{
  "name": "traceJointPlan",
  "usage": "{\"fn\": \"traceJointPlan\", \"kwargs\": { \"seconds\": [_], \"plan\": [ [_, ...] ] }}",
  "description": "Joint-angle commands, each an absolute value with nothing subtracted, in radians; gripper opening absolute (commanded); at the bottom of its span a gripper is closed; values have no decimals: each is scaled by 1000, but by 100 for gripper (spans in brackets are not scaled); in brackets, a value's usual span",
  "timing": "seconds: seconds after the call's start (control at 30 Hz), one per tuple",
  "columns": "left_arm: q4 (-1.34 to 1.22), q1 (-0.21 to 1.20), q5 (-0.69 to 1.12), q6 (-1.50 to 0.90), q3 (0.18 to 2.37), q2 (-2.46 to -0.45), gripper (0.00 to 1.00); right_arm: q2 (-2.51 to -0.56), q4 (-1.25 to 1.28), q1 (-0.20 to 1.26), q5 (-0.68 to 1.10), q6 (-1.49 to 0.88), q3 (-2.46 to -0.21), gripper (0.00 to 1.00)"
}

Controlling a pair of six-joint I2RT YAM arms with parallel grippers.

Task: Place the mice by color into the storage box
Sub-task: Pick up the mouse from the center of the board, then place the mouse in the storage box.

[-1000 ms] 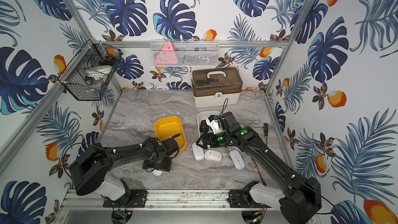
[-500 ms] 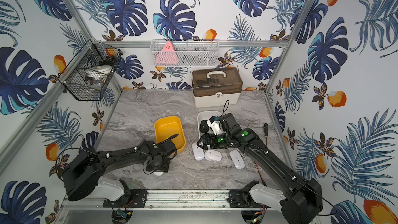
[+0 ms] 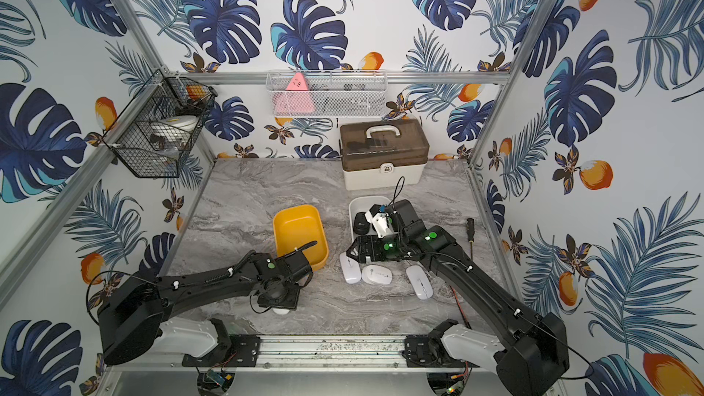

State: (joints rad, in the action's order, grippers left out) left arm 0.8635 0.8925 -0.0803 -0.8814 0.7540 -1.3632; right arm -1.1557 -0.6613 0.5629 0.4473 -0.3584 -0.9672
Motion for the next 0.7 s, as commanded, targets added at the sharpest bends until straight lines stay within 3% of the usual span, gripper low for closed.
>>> {"fn": "traceJointPlan", "kwargs": {
  "seconds": [0.0,0.23,0.47,0.67],
  "plan": [
    [960,955,-108,-972,780,-1328,60,-1153,-642,565,454,-363,-958,100],
    [1044,1161,-74,-1150,807,-1251,60,-1173,-629,565,457,-359,-966,100],
    [1123,1390,-67,-1271,937,-1301,59,-1209,-634,564,459,-339,-1000,100],
    [1208,1397,-132,-1222,1150,-1403,59,-1213,-650,563,441,-328,-1029,100]
  ]
}}
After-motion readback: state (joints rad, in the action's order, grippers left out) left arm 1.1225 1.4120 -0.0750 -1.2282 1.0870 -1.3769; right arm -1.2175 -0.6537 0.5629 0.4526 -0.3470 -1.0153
